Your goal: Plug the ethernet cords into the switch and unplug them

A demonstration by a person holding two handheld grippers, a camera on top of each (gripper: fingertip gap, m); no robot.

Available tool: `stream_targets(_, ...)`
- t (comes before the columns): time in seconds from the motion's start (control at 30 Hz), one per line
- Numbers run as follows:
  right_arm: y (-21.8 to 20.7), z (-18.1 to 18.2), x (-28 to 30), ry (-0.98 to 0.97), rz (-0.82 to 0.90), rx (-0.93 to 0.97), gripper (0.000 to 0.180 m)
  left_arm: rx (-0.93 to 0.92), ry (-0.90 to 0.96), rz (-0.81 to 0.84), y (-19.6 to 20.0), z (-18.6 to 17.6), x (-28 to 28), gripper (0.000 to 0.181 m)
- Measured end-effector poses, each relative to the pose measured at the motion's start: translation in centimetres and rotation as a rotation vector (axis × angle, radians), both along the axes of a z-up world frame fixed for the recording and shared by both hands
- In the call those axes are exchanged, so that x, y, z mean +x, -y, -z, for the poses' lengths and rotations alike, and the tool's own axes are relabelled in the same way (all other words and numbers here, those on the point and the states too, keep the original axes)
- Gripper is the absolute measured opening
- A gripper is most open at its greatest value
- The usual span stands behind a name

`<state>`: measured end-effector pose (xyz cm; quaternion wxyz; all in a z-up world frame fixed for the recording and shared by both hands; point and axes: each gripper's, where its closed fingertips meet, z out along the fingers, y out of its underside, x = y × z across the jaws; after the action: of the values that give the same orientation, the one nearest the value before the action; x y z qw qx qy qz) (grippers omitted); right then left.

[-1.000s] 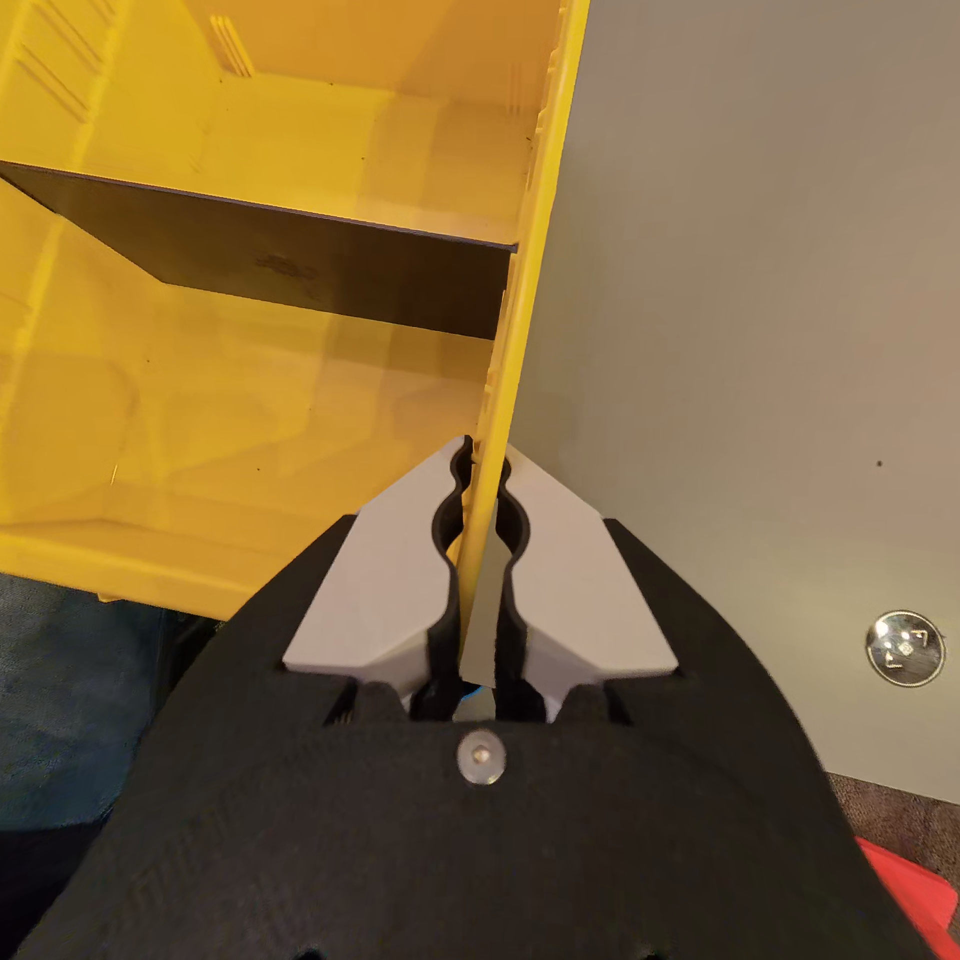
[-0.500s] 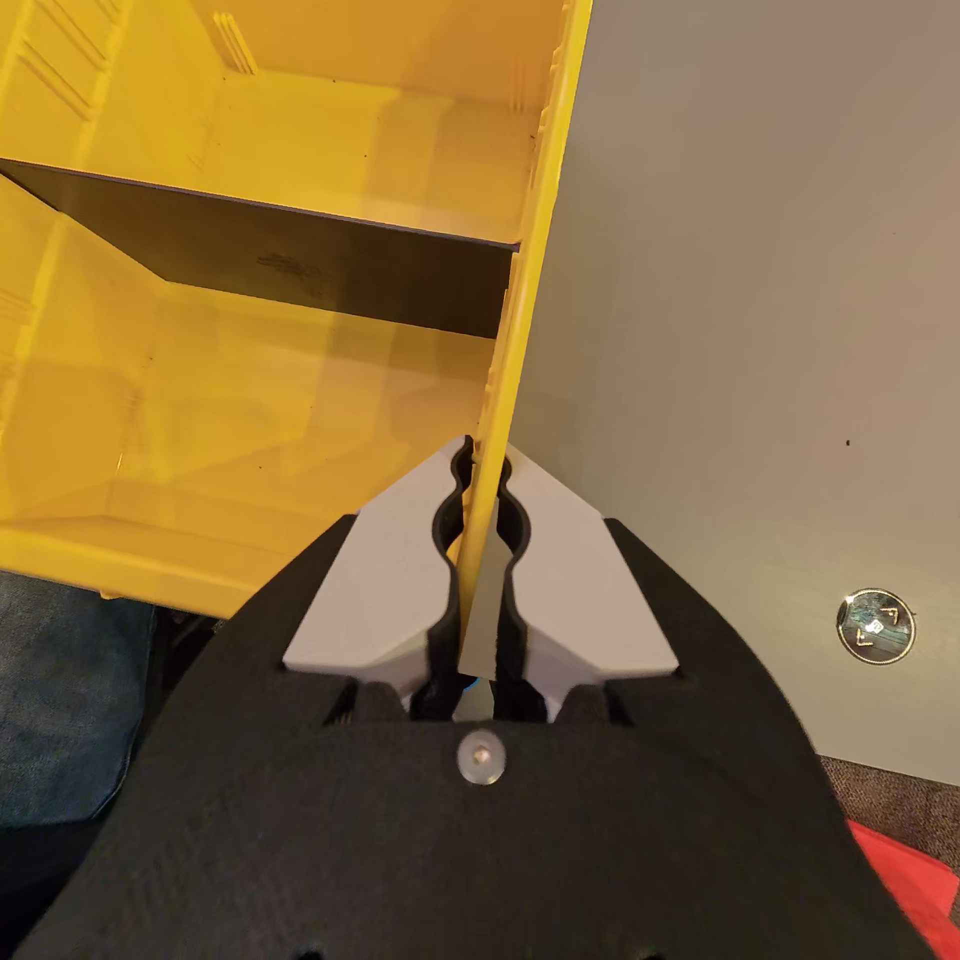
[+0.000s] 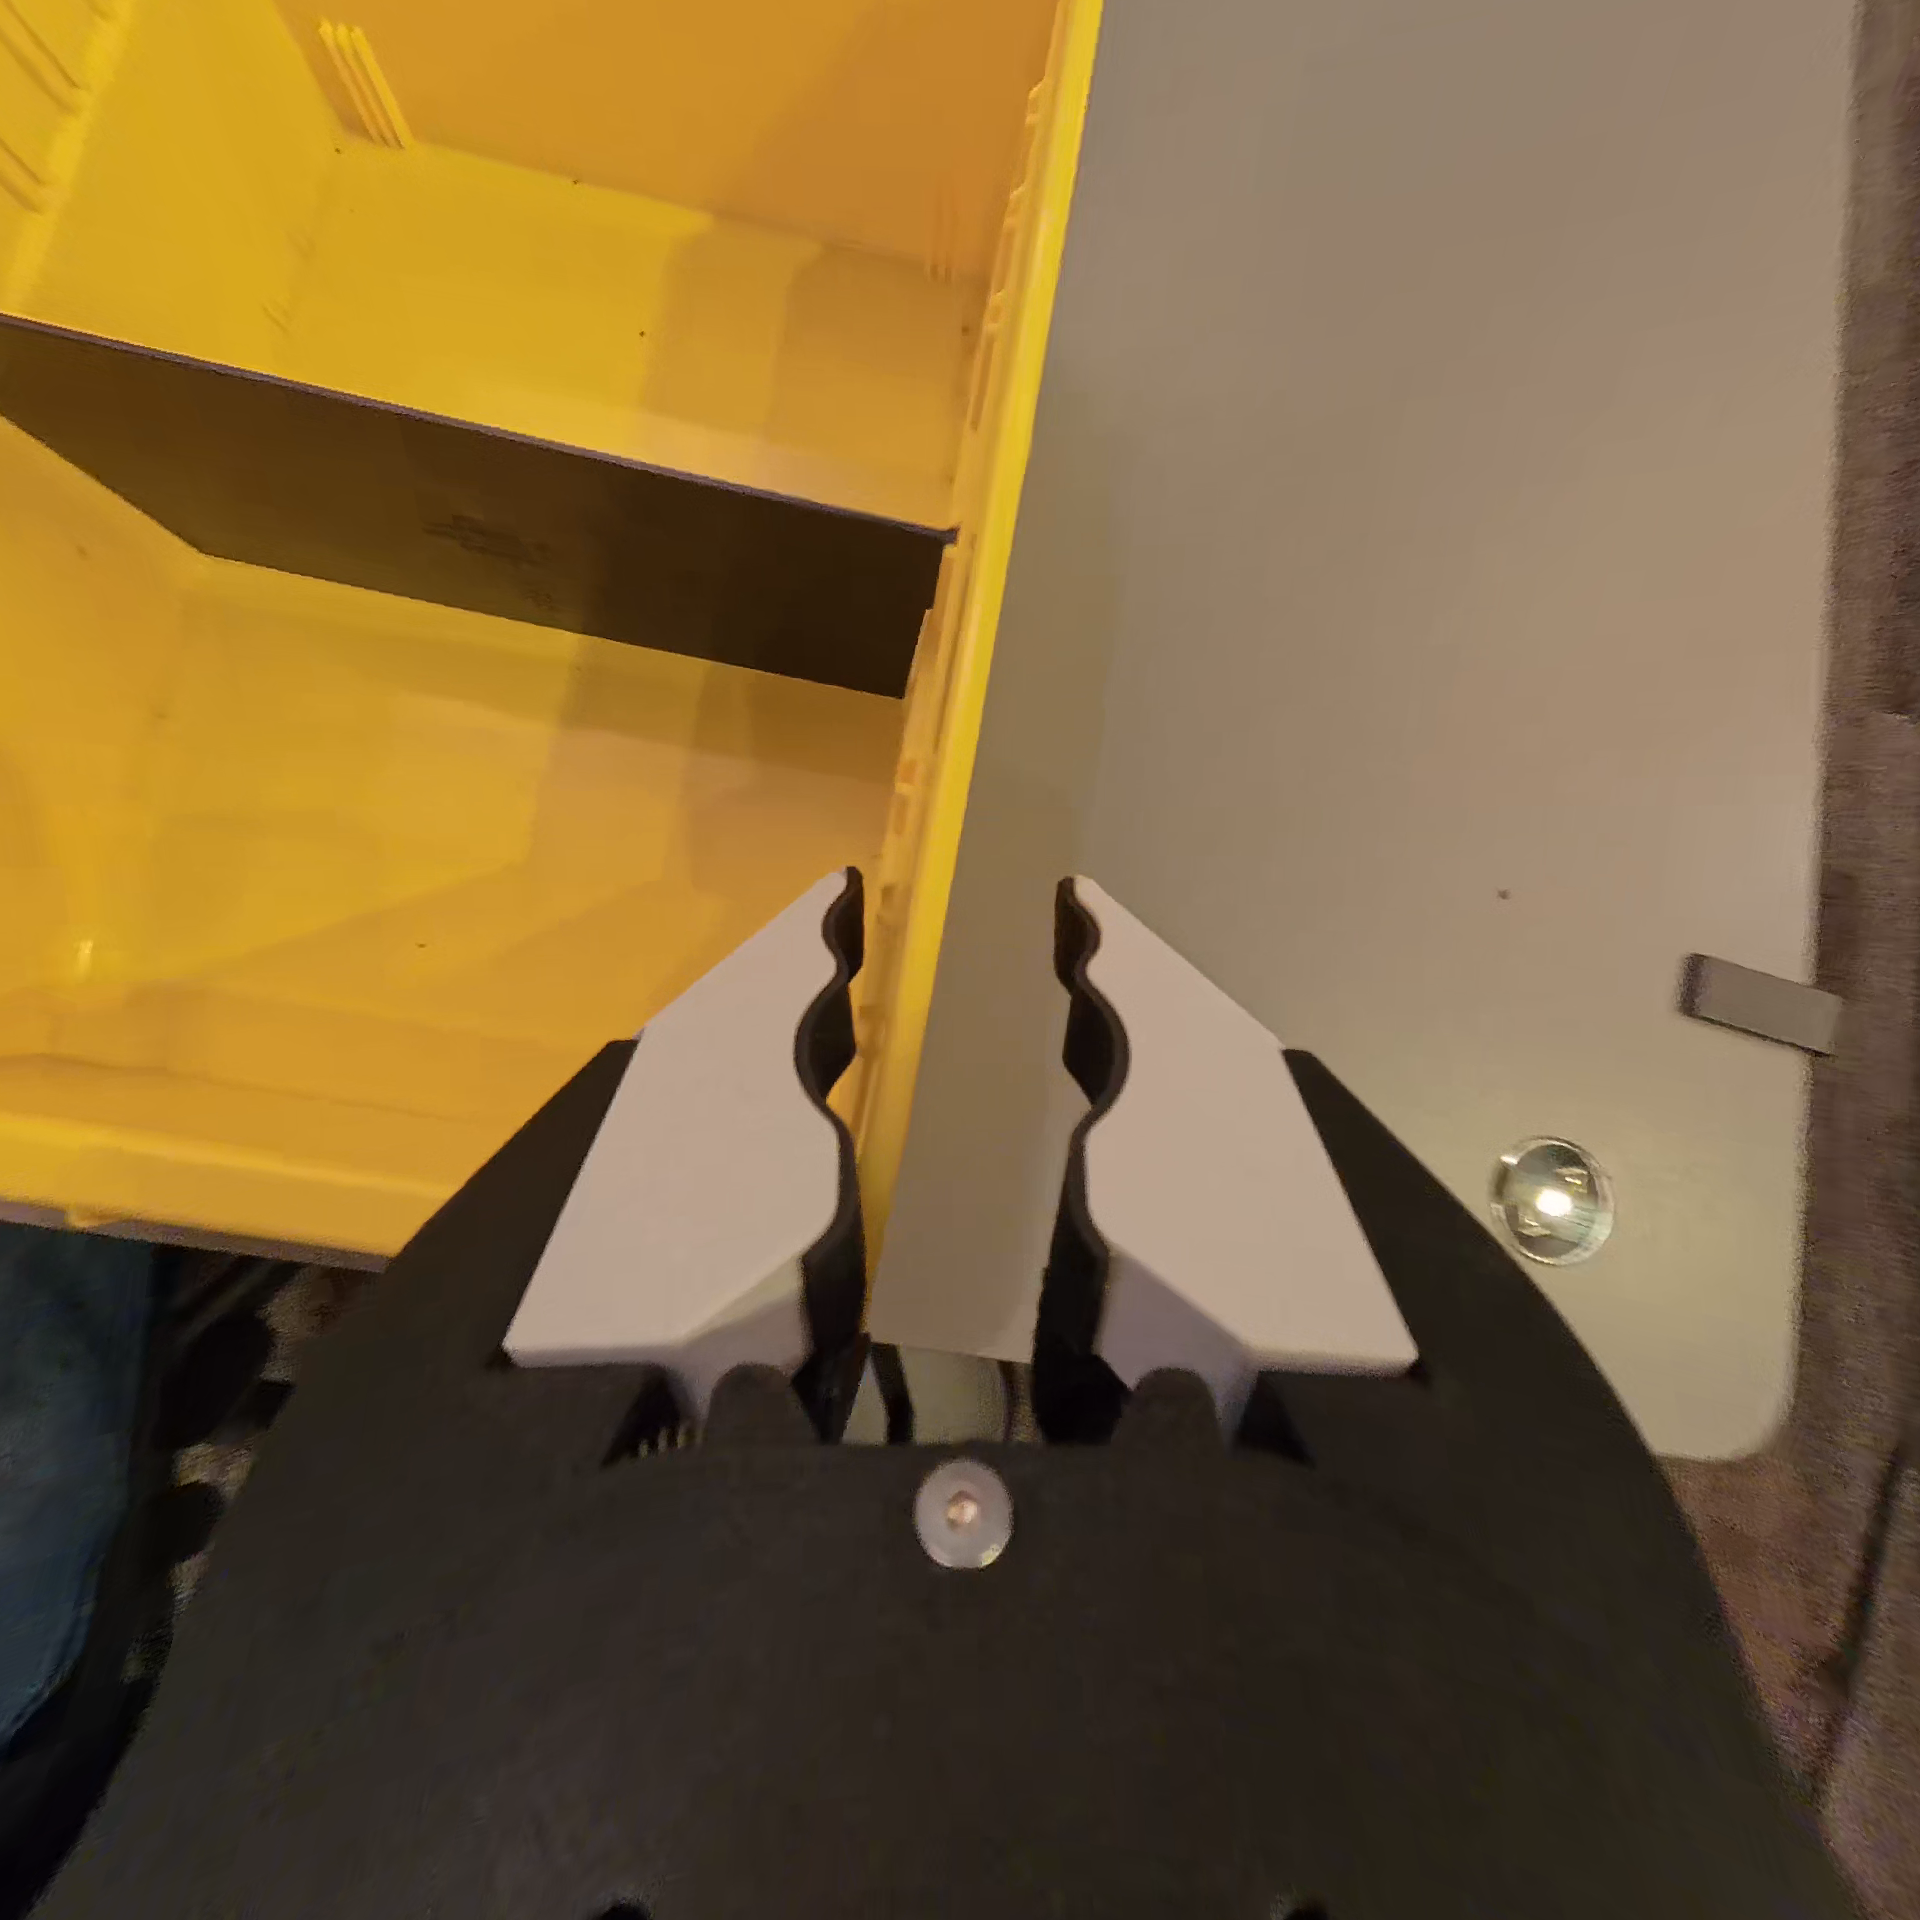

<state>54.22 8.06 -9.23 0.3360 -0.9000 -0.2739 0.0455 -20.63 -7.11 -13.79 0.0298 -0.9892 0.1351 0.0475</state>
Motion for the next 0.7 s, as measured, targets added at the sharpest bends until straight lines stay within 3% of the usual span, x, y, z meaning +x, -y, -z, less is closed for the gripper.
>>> stream_targets(0.1, -0.5, -2.6, 1.0, 0.143, 0.046, 0.112, 0.046, 0.101, -0.029, 0.072, -0.6, -3.0, 0.3, 0.060)
stream_targets(0.2, -0.2, -7.2, -1.6, 0.212, -0.022, 0.265, 0.052, 0.198, -0.047, 0.135, -0.8, -6.7, 1.4, 0.059)
stream_targets(0.33, 1.9, -12.3, -11.1, 0.113, -0.254, 0.394, 0.053, 0.318, -0.050, 0.280, -0.7, -11.5, 4.7, 0.059)
stream_targets(0.43, 5.0, -13.1, -19.9, 0.053, -0.498, 0.404, 0.054, 0.365, 0.000, 0.391, -0.3, -13.8, 9.5, 0.059)
stream_targets(0.53, 7.5, -12.4, -26.2, 0.004, -0.657, 0.369, 0.056, 0.367, 0.031, 0.520, -0.2, -14.0, 15.6, 0.059)
stream_targets(0.7, 9.2, -11.5, -28.9, -0.059, -0.693, 0.337, 0.053, 0.252, 0.091, 0.726, -0.5, -9.9, 27.1, 0.059)
